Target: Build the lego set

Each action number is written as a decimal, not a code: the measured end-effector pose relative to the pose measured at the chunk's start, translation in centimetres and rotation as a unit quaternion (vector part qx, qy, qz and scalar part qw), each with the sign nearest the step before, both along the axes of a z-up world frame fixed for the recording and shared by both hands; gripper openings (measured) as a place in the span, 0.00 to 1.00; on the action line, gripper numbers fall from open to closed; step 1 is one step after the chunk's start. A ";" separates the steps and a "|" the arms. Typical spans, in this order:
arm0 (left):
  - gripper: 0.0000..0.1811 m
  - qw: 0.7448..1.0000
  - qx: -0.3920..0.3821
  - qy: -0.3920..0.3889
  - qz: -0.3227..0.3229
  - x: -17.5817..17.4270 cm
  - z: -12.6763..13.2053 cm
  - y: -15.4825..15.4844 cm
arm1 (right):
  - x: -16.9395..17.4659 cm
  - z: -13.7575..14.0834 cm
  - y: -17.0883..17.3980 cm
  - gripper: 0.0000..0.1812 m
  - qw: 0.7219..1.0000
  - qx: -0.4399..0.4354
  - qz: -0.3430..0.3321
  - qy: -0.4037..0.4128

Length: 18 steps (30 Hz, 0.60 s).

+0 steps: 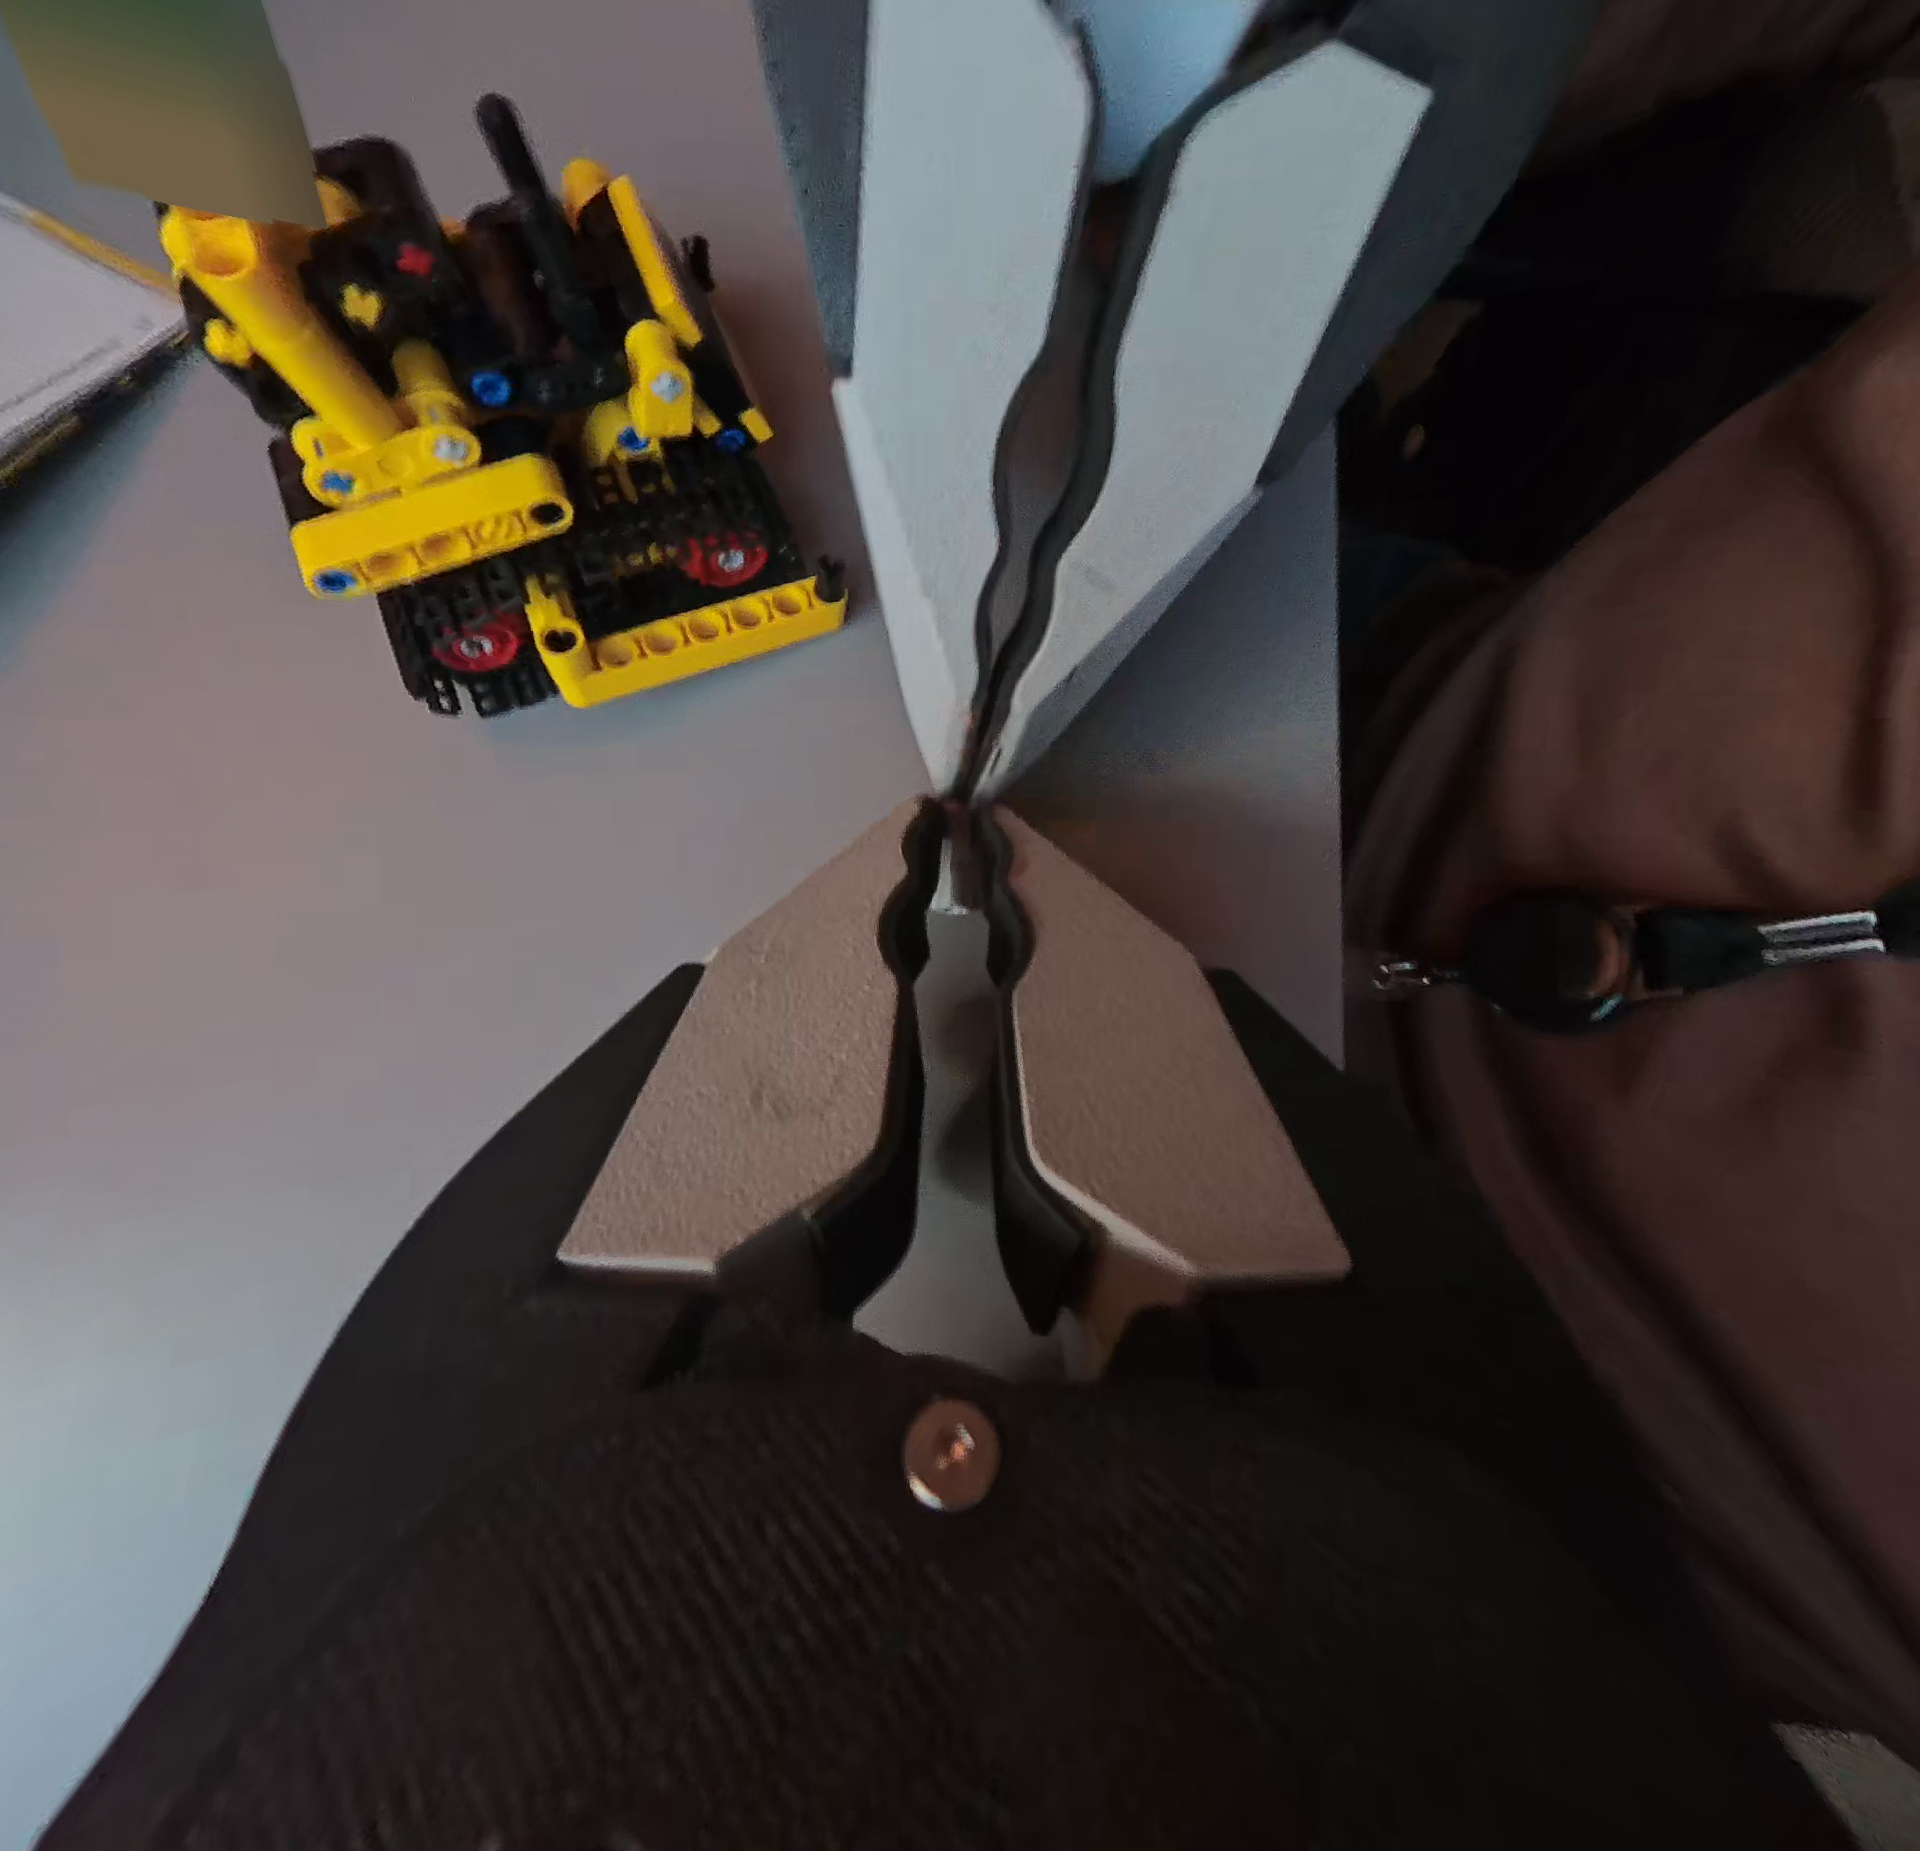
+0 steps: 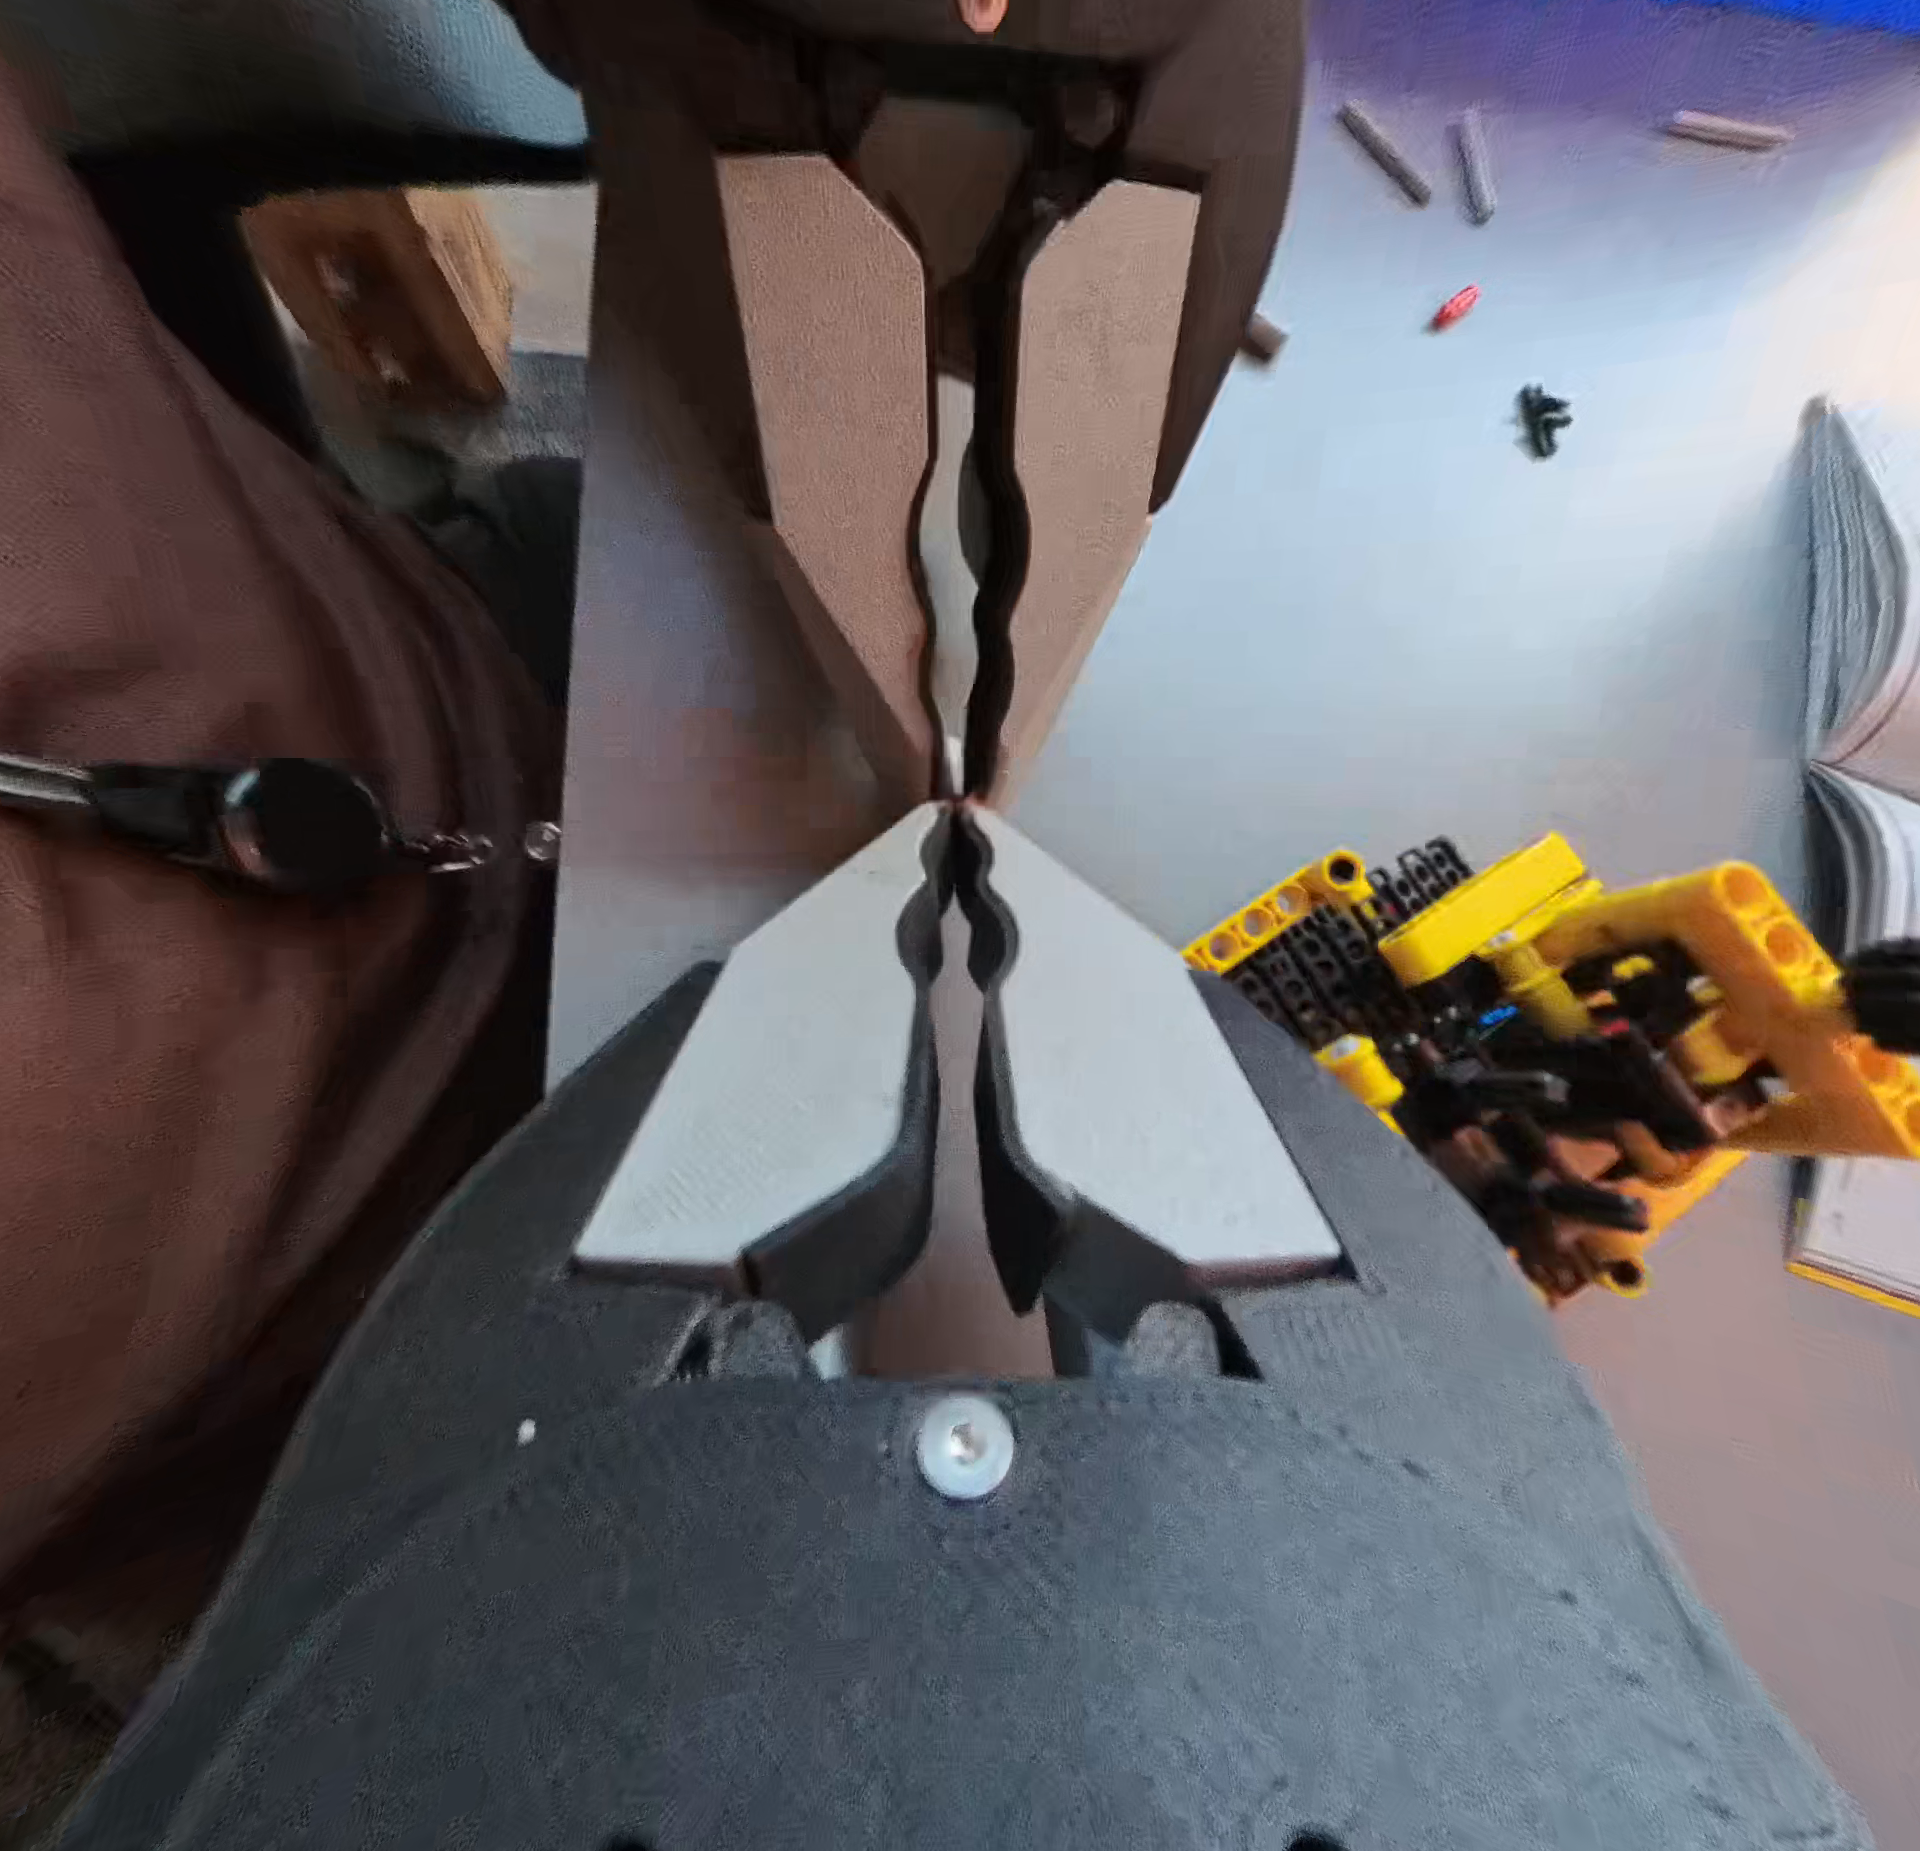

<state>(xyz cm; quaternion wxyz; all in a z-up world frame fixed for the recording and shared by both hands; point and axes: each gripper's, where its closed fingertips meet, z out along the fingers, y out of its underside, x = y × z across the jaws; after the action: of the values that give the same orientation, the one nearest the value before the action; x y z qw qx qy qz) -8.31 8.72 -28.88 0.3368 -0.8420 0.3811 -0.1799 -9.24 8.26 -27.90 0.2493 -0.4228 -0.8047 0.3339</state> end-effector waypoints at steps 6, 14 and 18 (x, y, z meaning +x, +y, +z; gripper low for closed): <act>0.02 1.000 -0.005 -0.019 0.014 -0.9 0.0 -0.2 | 2.7 2.4 3.7 0.00 0.999 0.020 -0.049 0.005; 0.02 0.996 0.040 -0.017 0.079 -4.7 1.8 0.1 | 2.5 2.8 4.7 0.00 0.993 -0.017 -0.092 0.074; 0.02 0.959 0.076 -0.137 0.237 -8.3 5.6 2.9 | 2.2 4.2 5.1 0.00 0.984 -0.112 -0.107 0.091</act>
<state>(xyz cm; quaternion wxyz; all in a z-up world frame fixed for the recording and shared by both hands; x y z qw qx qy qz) -16.62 11.63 -23.23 0.4816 -0.8474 0.1336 -0.1792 -7.08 13.32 -23.68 0.3071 -0.4995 -0.6861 0.4306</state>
